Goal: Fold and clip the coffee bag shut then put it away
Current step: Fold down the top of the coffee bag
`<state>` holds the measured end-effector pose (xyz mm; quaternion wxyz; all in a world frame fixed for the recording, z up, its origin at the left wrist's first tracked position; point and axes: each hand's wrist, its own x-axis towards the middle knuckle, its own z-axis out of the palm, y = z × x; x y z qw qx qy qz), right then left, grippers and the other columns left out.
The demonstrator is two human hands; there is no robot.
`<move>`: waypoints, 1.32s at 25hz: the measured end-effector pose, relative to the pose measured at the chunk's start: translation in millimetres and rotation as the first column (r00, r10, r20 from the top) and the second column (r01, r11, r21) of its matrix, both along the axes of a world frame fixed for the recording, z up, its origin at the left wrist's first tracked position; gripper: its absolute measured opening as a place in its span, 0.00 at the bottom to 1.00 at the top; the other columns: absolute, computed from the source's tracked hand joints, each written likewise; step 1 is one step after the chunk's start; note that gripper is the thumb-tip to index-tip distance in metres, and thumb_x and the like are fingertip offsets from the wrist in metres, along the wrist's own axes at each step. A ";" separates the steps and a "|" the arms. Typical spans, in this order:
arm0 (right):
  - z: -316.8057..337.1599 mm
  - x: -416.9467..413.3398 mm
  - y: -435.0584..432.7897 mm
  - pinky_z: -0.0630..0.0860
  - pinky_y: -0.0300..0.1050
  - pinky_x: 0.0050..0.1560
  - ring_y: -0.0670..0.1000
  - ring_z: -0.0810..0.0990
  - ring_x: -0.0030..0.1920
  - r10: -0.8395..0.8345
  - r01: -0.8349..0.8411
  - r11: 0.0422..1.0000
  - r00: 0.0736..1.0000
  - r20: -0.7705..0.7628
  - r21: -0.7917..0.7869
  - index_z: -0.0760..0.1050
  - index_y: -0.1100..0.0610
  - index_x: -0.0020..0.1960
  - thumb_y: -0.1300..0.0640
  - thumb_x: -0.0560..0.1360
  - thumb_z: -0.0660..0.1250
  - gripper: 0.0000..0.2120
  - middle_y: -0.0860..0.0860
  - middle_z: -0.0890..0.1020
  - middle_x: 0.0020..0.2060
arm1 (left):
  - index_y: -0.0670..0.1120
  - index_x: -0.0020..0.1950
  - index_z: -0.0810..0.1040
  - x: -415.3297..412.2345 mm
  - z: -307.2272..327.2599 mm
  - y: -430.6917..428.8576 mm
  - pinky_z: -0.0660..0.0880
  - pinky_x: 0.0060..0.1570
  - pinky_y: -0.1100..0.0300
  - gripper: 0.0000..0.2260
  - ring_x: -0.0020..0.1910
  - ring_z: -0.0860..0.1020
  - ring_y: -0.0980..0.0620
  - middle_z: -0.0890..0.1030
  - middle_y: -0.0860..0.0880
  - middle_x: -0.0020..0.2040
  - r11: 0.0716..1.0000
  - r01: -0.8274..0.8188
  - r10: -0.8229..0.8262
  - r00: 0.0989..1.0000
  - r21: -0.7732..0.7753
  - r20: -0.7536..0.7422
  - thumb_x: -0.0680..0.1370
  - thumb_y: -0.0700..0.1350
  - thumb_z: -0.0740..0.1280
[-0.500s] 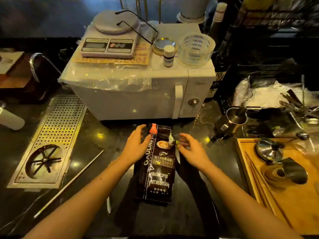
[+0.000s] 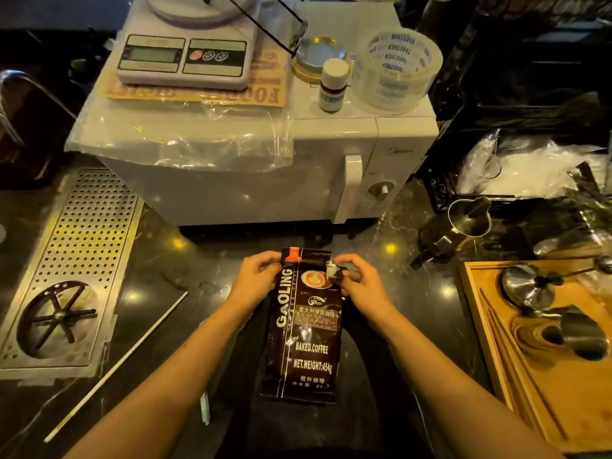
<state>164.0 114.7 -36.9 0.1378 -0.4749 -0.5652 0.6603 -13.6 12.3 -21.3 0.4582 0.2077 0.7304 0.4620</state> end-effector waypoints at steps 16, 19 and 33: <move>70.6 41.2 -59.4 0.80 0.38 0.50 0.44 0.84 0.49 -0.012 0.072 0.962 0.974 -0.227 0.262 0.84 0.54 0.45 0.72 0.76 0.62 0.17 0.49 0.86 0.46 | 0.49 0.50 0.82 32.8 62.7 -64.5 0.78 0.42 0.69 0.12 0.43 0.82 0.60 0.84 0.50 0.47 0.970 0.014 0.024 0.988 0.244 -0.152 0.71 0.35 0.74; 82.8 52.4 -80.7 0.79 0.38 0.49 0.45 0.84 0.48 -0.030 0.099 0.953 0.972 -0.235 0.287 0.84 0.56 0.46 0.71 0.76 0.61 0.16 0.50 0.86 0.45 | 0.52 0.51 0.82 42.7 71.2 -84.5 0.79 0.48 0.64 0.14 0.45 0.82 0.58 0.84 0.50 0.47 0.958 0.061 0.002 0.976 0.281 -0.218 0.71 0.35 0.74; 97.8 56.5 -125.2 0.77 0.35 0.49 0.43 0.82 0.46 0.099 -0.011 0.725 0.991 -0.087 0.688 0.83 0.56 0.46 0.65 0.72 0.71 0.06 0.47 0.85 0.41 | 0.44 0.44 0.85 81.9 90.5 -109.6 0.76 0.43 0.62 0.03 0.41 0.80 0.55 0.82 0.51 0.40 0.849 0.355 -0.010 0.751 0.391 -0.661 0.72 0.42 0.74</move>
